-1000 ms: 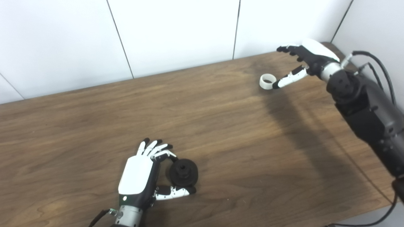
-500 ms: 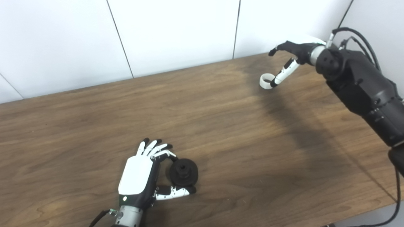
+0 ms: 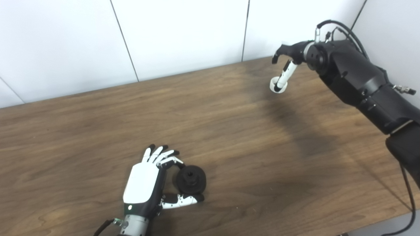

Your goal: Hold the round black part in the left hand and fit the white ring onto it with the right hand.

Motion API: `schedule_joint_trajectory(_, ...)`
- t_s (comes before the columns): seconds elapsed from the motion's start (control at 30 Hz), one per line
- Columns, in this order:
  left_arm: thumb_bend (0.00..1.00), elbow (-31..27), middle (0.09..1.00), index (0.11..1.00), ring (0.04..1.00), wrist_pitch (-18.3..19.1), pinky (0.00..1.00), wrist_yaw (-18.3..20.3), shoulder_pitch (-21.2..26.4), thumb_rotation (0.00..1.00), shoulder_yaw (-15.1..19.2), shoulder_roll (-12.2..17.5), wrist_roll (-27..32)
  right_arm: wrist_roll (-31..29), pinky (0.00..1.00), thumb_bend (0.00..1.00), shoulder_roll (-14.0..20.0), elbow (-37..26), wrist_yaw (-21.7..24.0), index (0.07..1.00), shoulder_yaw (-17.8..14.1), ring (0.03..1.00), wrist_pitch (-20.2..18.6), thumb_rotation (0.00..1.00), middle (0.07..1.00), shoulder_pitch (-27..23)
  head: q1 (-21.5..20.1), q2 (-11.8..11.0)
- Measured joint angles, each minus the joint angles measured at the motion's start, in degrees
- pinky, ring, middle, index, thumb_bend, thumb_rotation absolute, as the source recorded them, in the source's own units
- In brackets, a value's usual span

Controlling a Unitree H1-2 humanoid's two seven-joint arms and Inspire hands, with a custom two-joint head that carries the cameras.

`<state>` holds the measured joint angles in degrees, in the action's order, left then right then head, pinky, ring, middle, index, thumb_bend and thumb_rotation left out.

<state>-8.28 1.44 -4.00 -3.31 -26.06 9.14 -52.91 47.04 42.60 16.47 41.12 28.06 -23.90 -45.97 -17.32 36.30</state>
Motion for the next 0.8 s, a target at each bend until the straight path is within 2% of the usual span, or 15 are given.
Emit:
schedule_joint_trajectory(0.2,0.53,0.00,0.805,0.483,0.910,0.02,1.00,0.00,0.00,0.06,0.00,0.02,-0.03,1.71,1.00,0.88,-0.66,1.86,1.92,0.779,0.79,1.000,0.60,0.34,0.950,-1.83,0.18,0.18)
schedule_joint_trajectory(0.43,0.53,0.00,0.801,0.483,0.904,0.02,1.00,0.00,0.01,0.06,-0.12,-0.01,-0.06,3.57,1.00,0.88,-1.82,3.29,2.08,0.782,1.54,1.000,1.58,0.36,0.959,-2.41,0.35,0.35)
schedule_joint_trajectory(0.8,0.53,-0.03,0.805,0.483,0.911,0.05,1.00,0.00,0.00,0.06,-0.13,0.01,-0.07,5.93,1.00,0.86,-1.80,4.67,1.74,0.790,1.61,0.999,1.95,0.36,0.954,-2.38,0.35,0.44)
